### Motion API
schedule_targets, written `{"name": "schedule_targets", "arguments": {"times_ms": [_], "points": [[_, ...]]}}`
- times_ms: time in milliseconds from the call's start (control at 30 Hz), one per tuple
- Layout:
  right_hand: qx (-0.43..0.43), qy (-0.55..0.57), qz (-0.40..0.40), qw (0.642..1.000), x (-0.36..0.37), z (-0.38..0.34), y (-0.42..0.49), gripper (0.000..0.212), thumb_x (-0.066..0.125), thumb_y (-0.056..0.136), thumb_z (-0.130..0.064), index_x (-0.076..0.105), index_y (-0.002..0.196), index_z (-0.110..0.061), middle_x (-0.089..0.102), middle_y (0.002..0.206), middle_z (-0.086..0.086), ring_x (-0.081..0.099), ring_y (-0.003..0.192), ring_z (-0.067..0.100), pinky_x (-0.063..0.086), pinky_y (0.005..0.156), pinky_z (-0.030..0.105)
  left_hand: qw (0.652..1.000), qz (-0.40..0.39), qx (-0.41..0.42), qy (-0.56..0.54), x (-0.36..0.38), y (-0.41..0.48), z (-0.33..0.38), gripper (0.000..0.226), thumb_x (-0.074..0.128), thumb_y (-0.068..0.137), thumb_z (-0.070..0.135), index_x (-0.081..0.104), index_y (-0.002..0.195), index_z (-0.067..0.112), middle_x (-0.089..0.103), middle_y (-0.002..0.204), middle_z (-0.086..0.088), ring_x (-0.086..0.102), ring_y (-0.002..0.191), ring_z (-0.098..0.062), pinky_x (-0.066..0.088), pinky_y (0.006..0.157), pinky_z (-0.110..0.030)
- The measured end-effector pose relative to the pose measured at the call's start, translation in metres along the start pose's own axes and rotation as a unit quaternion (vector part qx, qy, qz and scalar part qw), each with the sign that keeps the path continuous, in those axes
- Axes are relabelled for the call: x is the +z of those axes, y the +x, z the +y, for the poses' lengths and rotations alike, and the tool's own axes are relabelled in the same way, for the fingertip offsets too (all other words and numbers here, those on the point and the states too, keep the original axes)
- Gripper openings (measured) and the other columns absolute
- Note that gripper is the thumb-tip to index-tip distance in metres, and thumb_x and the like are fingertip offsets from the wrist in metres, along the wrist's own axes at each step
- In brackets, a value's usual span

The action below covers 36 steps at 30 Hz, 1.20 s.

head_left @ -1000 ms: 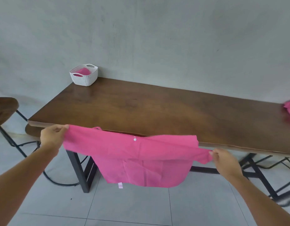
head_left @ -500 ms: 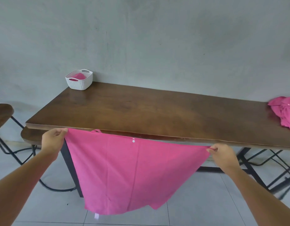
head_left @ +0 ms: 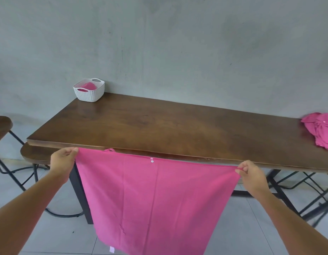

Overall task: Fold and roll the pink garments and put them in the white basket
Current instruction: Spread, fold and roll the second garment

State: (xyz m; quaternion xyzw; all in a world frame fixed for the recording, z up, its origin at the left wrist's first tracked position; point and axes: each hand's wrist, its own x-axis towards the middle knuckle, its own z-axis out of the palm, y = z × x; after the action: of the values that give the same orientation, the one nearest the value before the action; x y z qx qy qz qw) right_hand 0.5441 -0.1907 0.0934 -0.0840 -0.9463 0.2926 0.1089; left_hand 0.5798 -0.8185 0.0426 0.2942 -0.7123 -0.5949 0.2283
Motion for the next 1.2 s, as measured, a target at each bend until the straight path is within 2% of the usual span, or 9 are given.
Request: {"name": "schedule_targets", "arguments": {"times_ms": [100, 200, 300, 400, 633, 733, 867, 1000, 1200], "points": [[-0.001, 0.012, -0.009, 1.000, 0.005, 0.000, 0.004, 0.013, 0.065, 0.094, -0.012, 0.056, 0.102, -0.015, 0.065, 0.066, 0.009, 0.060, 0.074, 0.018, 0.037, 0.070, 0.035, 1.000, 0.002, -0.008, -0.008, 0.003, 0.008, -0.002, 0.010, 0.066, 0.098, 0.014, 0.069, 0.103, 0.006, 0.069, 0.104, -0.019, 0.061, 0.094, -0.028, 0.051, 0.096, -0.048], [0.008, 0.028, 0.005, 1.000, 0.015, 0.002, 0.012, 0.003, 0.065, 0.094, -0.012, 0.064, 0.092, -0.015, 0.066, 0.075, -0.001, 0.062, 0.081, 0.023, 0.037, 0.072, 0.033, 1.000, 0.008, -0.002, 0.003, 0.007, 0.010, 0.002, 0.001, 0.068, 0.096, 0.011, 0.068, 0.098, 0.011, 0.068, 0.097, -0.014, 0.062, 0.092, -0.028, 0.051, 0.094, -0.048], [0.020, 0.051, 0.013, 0.998, 0.026, 0.001, 0.023, 0.014, 0.064, 0.094, -0.011, 0.067, 0.081, -0.015, 0.067, 0.079, -0.001, 0.062, 0.079, 0.019, 0.040, 0.067, 0.033, 1.000, 0.019, 0.001, 0.014, 0.014, 0.017, 0.006, 0.004, 0.068, 0.096, 0.010, 0.069, 0.099, 0.010, 0.069, 0.098, -0.013, 0.063, 0.094, -0.029, 0.051, 0.095, -0.046], [0.038, 0.060, 0.014, 0.997, 0.037, -0.006, 0.036, 0.013, 0.060, 0.096, -0.011, 0.067, 0.086, -0.013, 0.066, 0.082, -0.001, 0.060, 0.081, 0.021, 0.039, 0.068, 0.034, 0.999, 0.022, 0.000, 0.023, 0.022, 0.026, 0.011, 0.010, 0.067, 0.096, 0.010, 0.071, 0.105, 0.009, 0.069, 0.102, -0.010, 0.063, 0.098, -0.026, 0.048, 0.092, -0.039], [0.086, 0.057, 0.024, 0.994, 0.068, -0.019, 0.075, 0.015, 0.054, 0.098, -0.015, 0.064, 0.087, -0.009, 0.063, 0.085, 0.004, 0.058, 0.085, 0.029, 0.039, 0.072, 0.037, 0.997, 0.045, -0.028, 0.047, 0.048, 0.055, 0.020, 0.020, 0.066, 0.096, 0.010, 0.074, 0.115, 0.007, 0.071, 0.108, -0.008, 0.064, 0.104, -0.023, 0.046, 0.096, -0.033], [0.091, 0.033, 0.027, 0.995, 0.083, -0.026, 0.090, 0.016, 0.053, 0.100, -0.016, 0.060, 0.088, -0.010, 0.058, 0.082, 0.004, 0.053, 0.082, 0.029, 0.034, 0.069, 0.035, 0.994, 0.078, -0.041, 0.068, 0.065, 0.065, 0.022, 0.017, 0.065, 0.097, 0.012, 0.074, 0.111, 0.011, 0.073, 0.107, -0.010, 0.066, 0.100, -0.027, 0.050, 0.092, -0.037], [0.110, -0.001, 0.031, 0.993, 0.107, -0.024, 0.118, 0.024, 0.051, 0.101, -0.016, 0.060, 0.080, -0.006, 0.053, 0.071, 0.001, 0.051, 0.076, 0.030, 0.032, 0.058, 0.032, 0.984, 0.093, -0.030, 0.150, 0.086, 0.078, 0.019, 0.016, 0.058, 0.101, 0.014, 0.071, 0.109, 0.013, 0.071, 0.108, -0.010, 0.065, 0.102, -0.034, 0.052, 0.095, -0.047], [0.121, -0.098, 0.017, 0.988, 0.135, -0.020, 0.145, 0.033, 0.048, 0.101, -0.025, 0.072, 0.087, -0.006, 0.064, 0.082, 0.013, 0.057, 0.090, 0.038, 0.048, 0.076, 0.042, 0.951, 0.100, -0.034, 0.291, 0.102, 0.098, 0.012, 0.028, 0.050, 0.100, 0.012, 0.061, 0.081, 0.029, 0.071, 0.096, -0.008, 0.056, 0.108, -0.040, 0.038, 0.101, -0.051], [0.137, -0.148, 0.053, 0.978, 0.160, -0.026, 0.176, 0.029, 0.054, 0.102, -0.030, 0.075, 0.102, -0.009, 0.063, 0.110, 0.021, 0.049, 0.108, 0.042, 0.042, 0.092, 0.050, 0.917, 0.123, -0.050, 0.375, 0.131, 0.123, 0.005, 0.023, 0.047, 0.097, 0.011, 0.065, 0.093, 0.025, 0.067, 0.106, -0.012, 0.044, 0.111, -0.035, 0.030, 0.094, -0.046]]}}
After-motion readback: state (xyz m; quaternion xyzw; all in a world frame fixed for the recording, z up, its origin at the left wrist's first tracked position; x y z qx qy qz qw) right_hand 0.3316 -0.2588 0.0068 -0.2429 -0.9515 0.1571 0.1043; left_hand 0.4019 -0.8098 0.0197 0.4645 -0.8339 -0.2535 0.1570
